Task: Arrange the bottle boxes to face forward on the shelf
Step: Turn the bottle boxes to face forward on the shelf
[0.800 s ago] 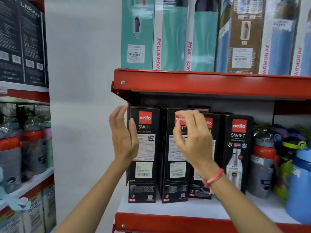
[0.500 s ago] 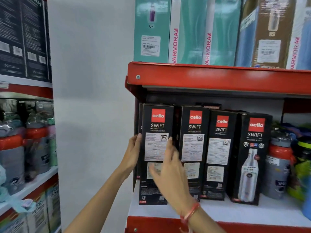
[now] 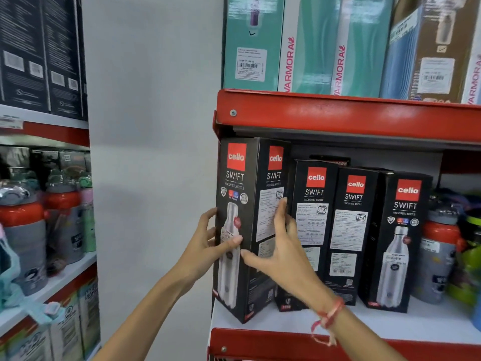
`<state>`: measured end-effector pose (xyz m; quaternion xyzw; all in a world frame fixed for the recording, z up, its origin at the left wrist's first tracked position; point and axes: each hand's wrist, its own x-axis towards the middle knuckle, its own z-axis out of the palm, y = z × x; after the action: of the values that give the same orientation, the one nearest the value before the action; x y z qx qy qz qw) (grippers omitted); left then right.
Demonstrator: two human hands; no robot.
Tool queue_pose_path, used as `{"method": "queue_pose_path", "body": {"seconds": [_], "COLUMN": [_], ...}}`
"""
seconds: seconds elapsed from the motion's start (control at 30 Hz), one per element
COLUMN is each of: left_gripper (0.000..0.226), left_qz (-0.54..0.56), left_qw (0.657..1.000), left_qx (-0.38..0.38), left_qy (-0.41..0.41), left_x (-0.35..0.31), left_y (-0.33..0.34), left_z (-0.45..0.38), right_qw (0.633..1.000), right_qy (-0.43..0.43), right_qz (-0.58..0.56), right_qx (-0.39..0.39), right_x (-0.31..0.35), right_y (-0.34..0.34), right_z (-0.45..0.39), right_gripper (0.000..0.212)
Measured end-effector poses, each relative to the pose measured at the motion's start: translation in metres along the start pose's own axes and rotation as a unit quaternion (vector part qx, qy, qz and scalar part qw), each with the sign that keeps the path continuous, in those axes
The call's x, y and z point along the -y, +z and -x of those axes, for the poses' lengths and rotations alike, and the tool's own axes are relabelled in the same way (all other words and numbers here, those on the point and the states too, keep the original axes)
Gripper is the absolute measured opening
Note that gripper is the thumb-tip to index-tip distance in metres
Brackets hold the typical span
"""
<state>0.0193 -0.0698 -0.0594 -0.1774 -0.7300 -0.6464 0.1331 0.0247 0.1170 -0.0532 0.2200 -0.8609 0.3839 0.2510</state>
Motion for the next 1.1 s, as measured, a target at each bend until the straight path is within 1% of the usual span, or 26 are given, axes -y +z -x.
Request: {"method": "queue_pose_path", "body": {"seconds": [0.07,0.17,0.23,0.3,0.37,0.53,0.6,0.7,0.8,0.83,0.9,0.93,0.97,1.0,1.03,1.1], "left_gripper": [0.074,0.082,0.087,0.090,0.091,0.091,0.091,0.091,0.089,0.086,0.079,0.075,0.071,0.067,0.063,0.056], "left_qz": [-0.010,-0.030,-0.061,-0.092,-0.101,-0.139,-0.141,-0.150,-0.167,-0.170,-0.176,-0.183,-0.196,-0.215,-0.239,-0.279], "left_qw": [0.999,0.993,0.986,0.978,0.975,0.968,0.968,0.968,0.969,0.969,0.967,0.964,0.959,0.952,0.943,0.925], "left_qx": [-0.010,-0.061,-0.104,-0.138,-0.151,-0.191,-0.194,-0.190,-0.174,-0.172,-0.182,-0.191,-0.202,-0.215,-0.229,-0.254], "left_qy": [0.037,0.095,0.116,0.127,0.126,0.086,0.073,0.062,0.052,0.049,0.035,0.025,0.018,0.016,0.020,0.038], "left_x": [0.000,0.002,0.005,0.009,0.014,0.032,0.040,0.045,0.043,0.042,0.041,0.041,0.040,0.039,0.038,0.035], "left_y": [-0.003,0.000,0.009,0.019,0.028,0.044,0.047,0.047,0.046,0.045,0.046,0.046,0.046,0.047,0.047,0.049], "left_z": [0.005,0.010,0.009,0.005,0.000,-0.010,-0.010,-0.011,-0.011,-0.010,-0.008,-0.007,-0.007,-0.006,-0.005,-0.003], "right_qw": [0.999,0.992,0.991,0.994,0.996,0.999,0.997,0.994,0.986,0.981,0.968,0.959,0.950,0.942,0.935,0.926], "right_qy": [-0.009,-0.013,-0.008,0.000,0.008,0.027,0.038,0.028,0.013,-0.002,-0.048,-0.064,-0.060,-0.032,0.017,0.129], "right_qz": [-0.033,-0.076,-0.075,-0.074,-0.078,-0.015,0.026,0.064,0.136,0.151,0.144,0.135,0.132,0.133,0.136,0.139], "right_qx": [0.039,0.103,0.112,0.085,0.050,-0.034,-0.057,-0.079,-0.098,-0.123,-0.200,-0.240,-0.277,-0.307,-0.326,-0.326], "right_x": [-0.004,-0.005,-0.004,-0.005,-0.007,-0.013,-0.014,-0.015,-0.016,-0.016,-0.018,-0.019,-0.022,-0.026,-0.030,-0.036], "right_y": [-0.011,-0.024,-0.024,-0.019,-0.010,0.010,0.018,0.023,0.017,0.014,0.007,0.003,0.000,-0.002,-0.005,-0.008], "right_z": [-0.009,-0.021,-0.027,-0.031,-0.032,-0.031,-0.026,-0.022,-0.020,-0.018,-0.012,-0.009,-0.008,-0.008,-0.009,-0.011], "right_gripper": [0.126,0.120,0.115,0.110,0.107,0.101,0.099,0.095,0.082,0.074,0.056,0.049,0.048,0.054,0.066,0.095]}}
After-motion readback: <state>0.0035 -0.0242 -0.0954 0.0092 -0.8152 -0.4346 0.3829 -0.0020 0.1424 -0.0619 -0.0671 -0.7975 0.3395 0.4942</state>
